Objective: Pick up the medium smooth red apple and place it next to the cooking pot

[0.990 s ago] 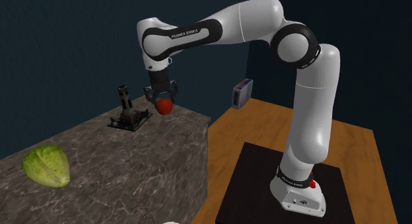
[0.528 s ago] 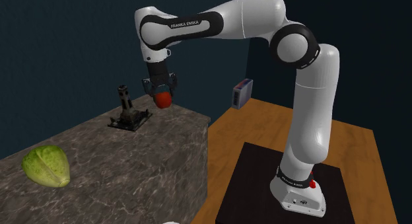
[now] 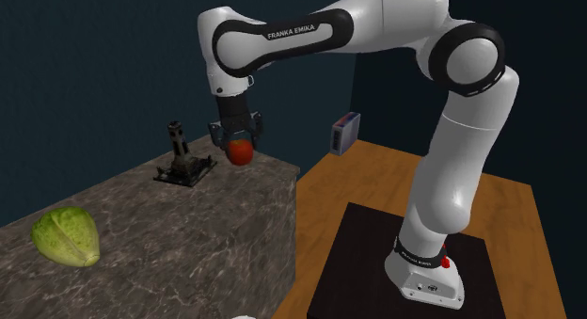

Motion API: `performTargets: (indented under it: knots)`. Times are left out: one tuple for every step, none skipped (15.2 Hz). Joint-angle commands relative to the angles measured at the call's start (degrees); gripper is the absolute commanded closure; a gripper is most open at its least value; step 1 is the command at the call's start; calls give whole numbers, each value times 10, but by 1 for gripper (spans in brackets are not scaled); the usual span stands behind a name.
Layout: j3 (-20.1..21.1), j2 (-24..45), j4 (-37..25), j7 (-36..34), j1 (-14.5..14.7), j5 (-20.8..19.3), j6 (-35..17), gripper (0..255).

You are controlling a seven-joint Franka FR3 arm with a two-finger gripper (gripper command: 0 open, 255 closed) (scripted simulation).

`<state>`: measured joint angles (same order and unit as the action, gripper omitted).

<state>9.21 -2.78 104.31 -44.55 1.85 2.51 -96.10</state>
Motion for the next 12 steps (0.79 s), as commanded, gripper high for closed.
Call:
performTargets:
  knots:
    - [10, -33, 38, -18, 9, 8, -6, 255]
    - [15, -48, 54, -26, 14, 12, -8, 255]
    - [20, -63, 70, -35, 19, 16, -10, 255]
    - [25, -77, 84, -43, 24, 21, -11, 255]
    - [31, -90, 98, -52, 29, 26, -12, 255]
    - [37, -104, 112, -61, 34, 31, -13, 255]
    - [42, -117, 124, -70, 39, 36, -13, 255]
    - [49, -129, 136, -80, 45, 41, -13, 255]
    - [55, -142, 147, -89, 50, 47, -13, 255]
    - [61, -154, 157, -99, 56, 53, -13, 255]
    - [68, -165, 167, -108, 61, 59, -13, 255]
    - [75, -176, 176, -119, 67, 65, -12, 255]
